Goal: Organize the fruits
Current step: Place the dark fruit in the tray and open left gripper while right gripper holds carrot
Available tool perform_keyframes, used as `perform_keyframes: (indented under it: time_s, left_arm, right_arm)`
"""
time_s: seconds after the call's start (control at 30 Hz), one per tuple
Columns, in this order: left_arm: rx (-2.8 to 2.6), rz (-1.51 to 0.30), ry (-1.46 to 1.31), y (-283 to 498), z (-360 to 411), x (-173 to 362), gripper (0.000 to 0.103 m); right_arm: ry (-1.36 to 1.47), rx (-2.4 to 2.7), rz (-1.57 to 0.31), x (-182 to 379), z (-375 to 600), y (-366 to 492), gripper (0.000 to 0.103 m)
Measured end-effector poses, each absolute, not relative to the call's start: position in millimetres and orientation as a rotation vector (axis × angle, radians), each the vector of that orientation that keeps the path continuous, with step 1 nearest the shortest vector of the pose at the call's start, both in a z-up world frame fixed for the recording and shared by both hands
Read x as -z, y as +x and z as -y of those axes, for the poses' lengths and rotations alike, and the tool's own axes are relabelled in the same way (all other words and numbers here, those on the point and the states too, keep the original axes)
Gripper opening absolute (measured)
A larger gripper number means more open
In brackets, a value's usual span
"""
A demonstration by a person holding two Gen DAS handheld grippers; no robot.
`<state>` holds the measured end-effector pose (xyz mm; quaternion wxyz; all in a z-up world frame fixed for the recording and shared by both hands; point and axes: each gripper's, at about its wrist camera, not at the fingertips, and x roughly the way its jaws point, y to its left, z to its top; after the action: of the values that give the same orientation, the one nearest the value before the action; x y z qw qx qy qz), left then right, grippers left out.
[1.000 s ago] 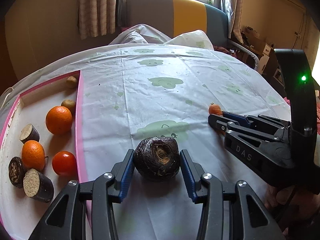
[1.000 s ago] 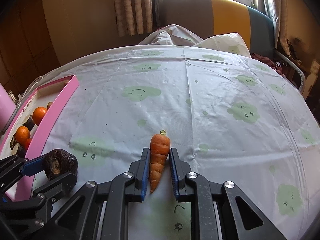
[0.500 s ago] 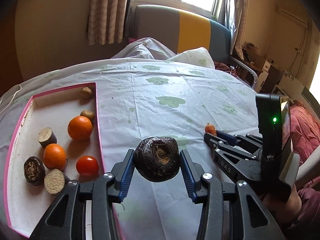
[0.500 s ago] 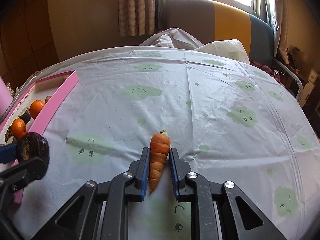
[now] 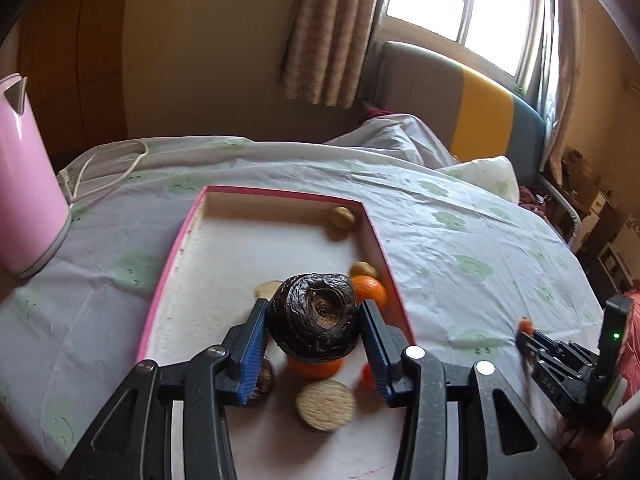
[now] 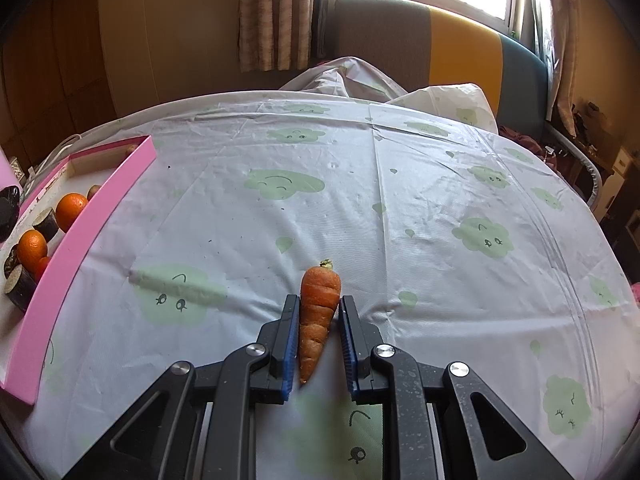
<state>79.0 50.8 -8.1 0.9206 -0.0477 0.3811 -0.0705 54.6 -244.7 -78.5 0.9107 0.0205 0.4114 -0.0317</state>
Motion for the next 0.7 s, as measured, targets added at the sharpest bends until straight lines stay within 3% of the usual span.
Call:
perform_keyframes:
  time_s: [0.3,0.7]
  left_arm:
    - [0.041,-0.813,-0.129,89.9,-83.4,16.7,0.052]
    - [0.012,-0.789,-0.114,54.0,-82.1,6.4,0.053]
  right_arm:
    - [0.042,0.064,-0.849,78.1,245.4,54.9,0.020]
    - [0.076,-0.027,-0.852,56.4,225.0,66.0,0.019]
